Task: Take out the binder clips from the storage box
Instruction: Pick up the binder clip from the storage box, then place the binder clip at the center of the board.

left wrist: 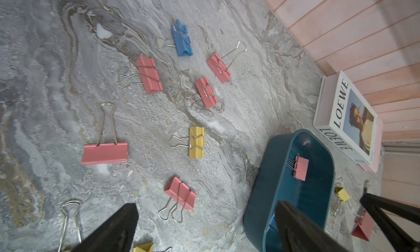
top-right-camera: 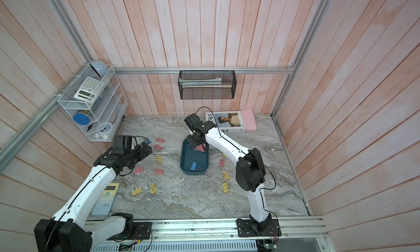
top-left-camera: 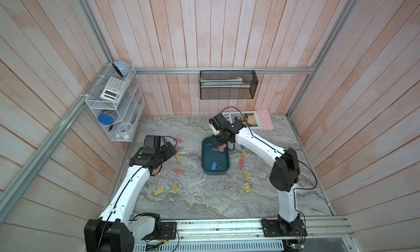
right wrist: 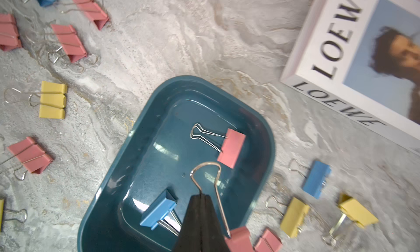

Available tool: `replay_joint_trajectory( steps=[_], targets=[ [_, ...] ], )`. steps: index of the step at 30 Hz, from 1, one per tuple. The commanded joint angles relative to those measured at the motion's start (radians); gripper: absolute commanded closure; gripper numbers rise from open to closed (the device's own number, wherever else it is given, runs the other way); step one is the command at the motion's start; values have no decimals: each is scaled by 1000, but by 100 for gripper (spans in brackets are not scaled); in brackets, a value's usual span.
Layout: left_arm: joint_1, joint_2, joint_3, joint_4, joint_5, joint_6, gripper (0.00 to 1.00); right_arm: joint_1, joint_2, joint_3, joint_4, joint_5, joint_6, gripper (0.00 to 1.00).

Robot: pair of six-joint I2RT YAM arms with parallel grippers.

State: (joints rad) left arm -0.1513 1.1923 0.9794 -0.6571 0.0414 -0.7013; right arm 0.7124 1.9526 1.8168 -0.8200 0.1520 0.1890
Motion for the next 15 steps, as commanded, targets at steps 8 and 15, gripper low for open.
replay_joint_trajectory(
  steps=[8,15],
  targets=[
    [-202,213,172,88,-22,-8,1,-169,-337,-500,100,167,212,100],
    [-312,356,291,42,-35,22,2,-291,-405,-763,182,116,244,100]
  ],
)
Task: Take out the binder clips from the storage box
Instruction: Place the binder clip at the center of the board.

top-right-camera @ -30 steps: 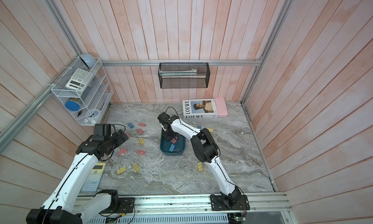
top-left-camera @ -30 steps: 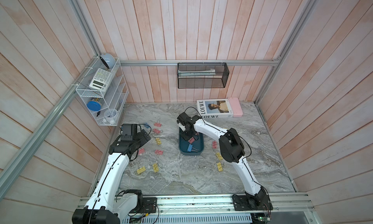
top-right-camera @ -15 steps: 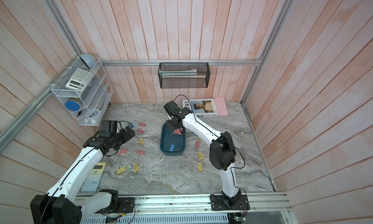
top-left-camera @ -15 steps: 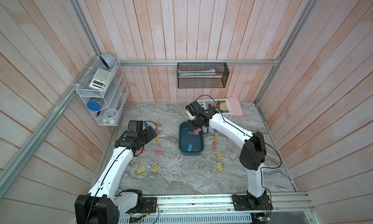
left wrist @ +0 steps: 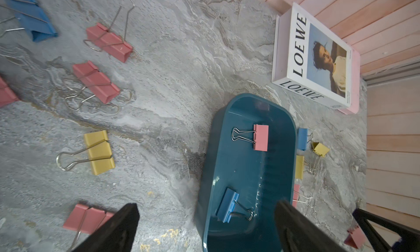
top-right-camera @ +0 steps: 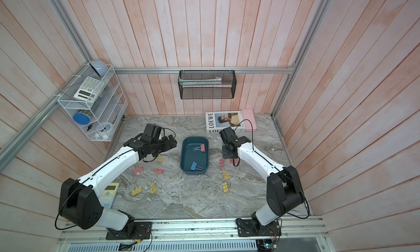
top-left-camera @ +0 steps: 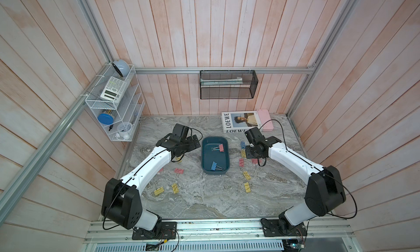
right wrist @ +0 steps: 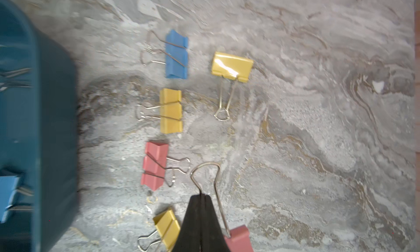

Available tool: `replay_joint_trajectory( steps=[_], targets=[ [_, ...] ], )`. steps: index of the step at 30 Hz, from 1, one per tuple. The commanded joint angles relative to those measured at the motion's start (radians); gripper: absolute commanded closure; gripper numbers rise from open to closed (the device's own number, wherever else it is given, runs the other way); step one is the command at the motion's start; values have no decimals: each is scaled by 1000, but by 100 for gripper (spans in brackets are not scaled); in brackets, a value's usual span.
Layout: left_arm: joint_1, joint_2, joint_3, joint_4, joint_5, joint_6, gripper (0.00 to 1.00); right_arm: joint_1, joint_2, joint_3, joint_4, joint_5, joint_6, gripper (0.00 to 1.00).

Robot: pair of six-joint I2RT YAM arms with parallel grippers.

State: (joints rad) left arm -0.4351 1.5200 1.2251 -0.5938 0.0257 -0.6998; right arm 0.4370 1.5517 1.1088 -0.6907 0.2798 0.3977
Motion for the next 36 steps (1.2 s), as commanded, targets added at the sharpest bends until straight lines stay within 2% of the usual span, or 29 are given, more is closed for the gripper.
replay_joint_trajectory(
  steps=[1,10,15,16,17,18,19,25,29,36],
  targets=[
    [-41,44,59,-27,-21,24,2,-27,6,-76,66,-21,32,100],
    [-129,154,147,-112,-50,57,5,-57,178,-59,123,-41,-4,100],
    [-166,222,188,-151,-49,72,11,-65,241,-26,136,-27,-6,100],
    [-175,237,201,-161,-50,76,13,-66,247,-22,132,-20,-6,97],
    [-183,254,212,-171,-47,82,14,-68,246,-19,128,-16,-6,88],
    [-189,267,219,-177,-48,87,16,-69,242,-19,125,-12,-6,80],
    [-195,284,229,-183,-49,91,17,-69,231,-20,120,-9,-5,77],
    [-211,384,315,-179,-29,122,41,-69,109,-38,98,6,9,62],
    [-212,457,398,-165,-30,206,53,-69,21,-44,72,1,12,58],
    [-206,565,484,-120,19,367,67,-69,-100,-51,29,-20,23,52]
  ],
)
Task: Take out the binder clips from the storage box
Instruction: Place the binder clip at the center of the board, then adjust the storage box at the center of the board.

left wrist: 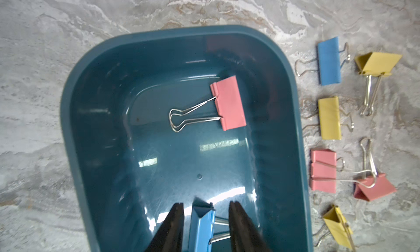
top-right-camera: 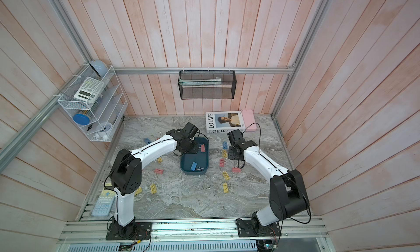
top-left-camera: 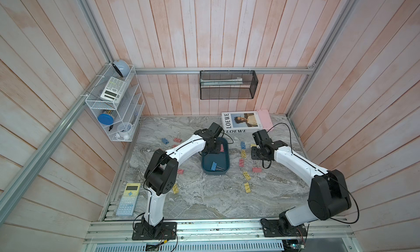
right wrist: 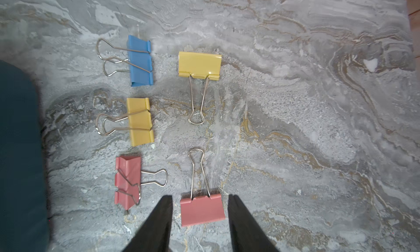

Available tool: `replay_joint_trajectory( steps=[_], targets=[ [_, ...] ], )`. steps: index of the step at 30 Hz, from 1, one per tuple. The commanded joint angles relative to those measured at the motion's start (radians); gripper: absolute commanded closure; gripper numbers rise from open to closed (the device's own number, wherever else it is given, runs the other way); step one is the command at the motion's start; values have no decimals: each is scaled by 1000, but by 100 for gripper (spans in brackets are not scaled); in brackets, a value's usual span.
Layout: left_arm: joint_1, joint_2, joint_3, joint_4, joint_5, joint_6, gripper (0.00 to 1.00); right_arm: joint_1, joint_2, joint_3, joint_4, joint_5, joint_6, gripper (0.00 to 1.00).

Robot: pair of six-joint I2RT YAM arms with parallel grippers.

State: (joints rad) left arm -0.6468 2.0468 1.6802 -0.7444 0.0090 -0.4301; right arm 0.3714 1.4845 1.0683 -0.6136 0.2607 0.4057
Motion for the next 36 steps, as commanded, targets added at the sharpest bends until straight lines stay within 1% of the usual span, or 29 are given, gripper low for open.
replay_joint_trajectory(
  steps=[1,4,7,11,16,24,32,36],
  targets=[
    [14,48,29,48,61,107,68,-3,-45,-11,-56,-4,15,48],
    [38,76,25,107,143,114,69,-3,-76,-19,-66,-14,17,39],
    [63,108,34,141,203,116,69,-3,-99,-26,-76,-20,27,33],
    [81,144,54,168,244,125,69,-3,-122,-37,-89,-22,31,24],
    [94,191,88,169,265,137,69,-3,-139,-47,-94,-17,38,16],
    [102,246,120,165,277,147,69,-3,-144,-51,-93,-17,50,13],
    [98,184,-7,220,321,119,69,-4,-133,-53,-85,-19,53,12],
    [81,150,-63,230,321,119,69,-3,-118,-47,-88,-25,53,11]
  ],
)
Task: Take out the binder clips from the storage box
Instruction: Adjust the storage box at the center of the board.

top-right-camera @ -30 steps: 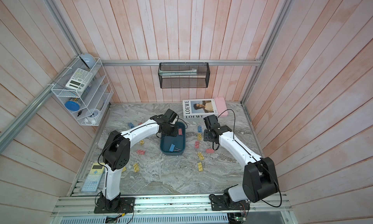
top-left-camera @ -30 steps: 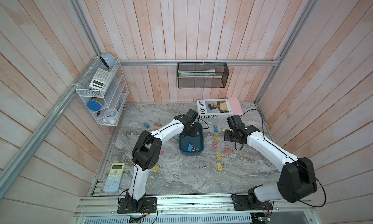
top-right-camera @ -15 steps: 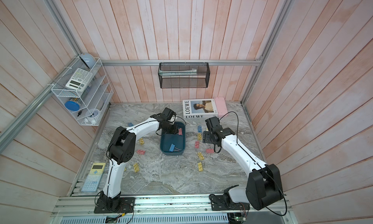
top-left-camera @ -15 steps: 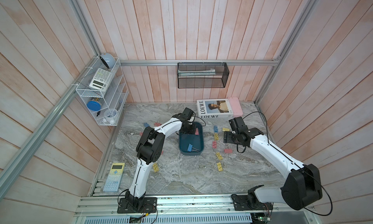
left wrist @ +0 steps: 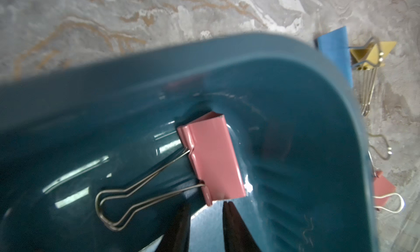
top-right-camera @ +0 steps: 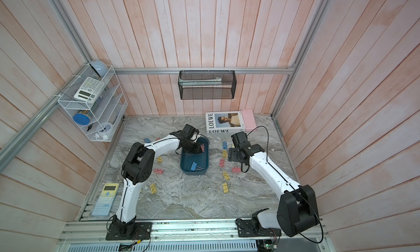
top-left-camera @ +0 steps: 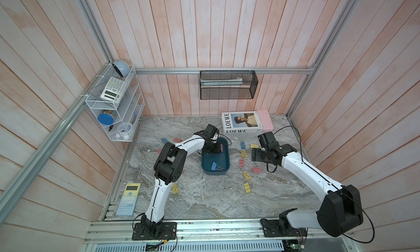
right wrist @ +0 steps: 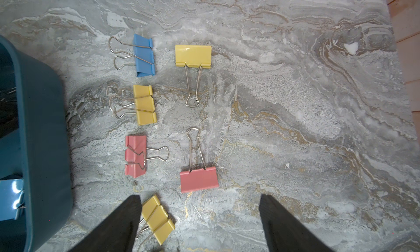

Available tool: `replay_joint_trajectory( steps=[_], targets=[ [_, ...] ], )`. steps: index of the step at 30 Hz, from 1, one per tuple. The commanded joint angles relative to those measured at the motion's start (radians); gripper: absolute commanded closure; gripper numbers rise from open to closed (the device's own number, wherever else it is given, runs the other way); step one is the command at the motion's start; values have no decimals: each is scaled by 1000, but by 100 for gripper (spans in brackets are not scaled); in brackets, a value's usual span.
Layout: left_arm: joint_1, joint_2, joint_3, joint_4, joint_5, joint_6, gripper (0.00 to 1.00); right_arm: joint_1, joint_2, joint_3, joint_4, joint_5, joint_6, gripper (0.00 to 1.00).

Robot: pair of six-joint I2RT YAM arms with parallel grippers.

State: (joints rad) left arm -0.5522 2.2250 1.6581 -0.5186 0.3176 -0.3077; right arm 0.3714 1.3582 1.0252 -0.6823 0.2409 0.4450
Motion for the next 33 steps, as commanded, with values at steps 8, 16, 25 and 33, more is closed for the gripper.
replay_joint_trajectory(
  steps=[8,16,25,33],
  targets=[
    [2,-82,-70,41,-37,-18,69,-4,30,13,-39,-48,-5,11],
    [41,-23,32,36,-37,-13,66,-5,11,-1,-42,-51,1,2],
    [51,15,81,15,-41,7,63,-3,5,-7,-47,-49,2,2],
    [51,30,29,29,-33,8,56,-4,21,9,-46,-57,-4,2]
  ],
)
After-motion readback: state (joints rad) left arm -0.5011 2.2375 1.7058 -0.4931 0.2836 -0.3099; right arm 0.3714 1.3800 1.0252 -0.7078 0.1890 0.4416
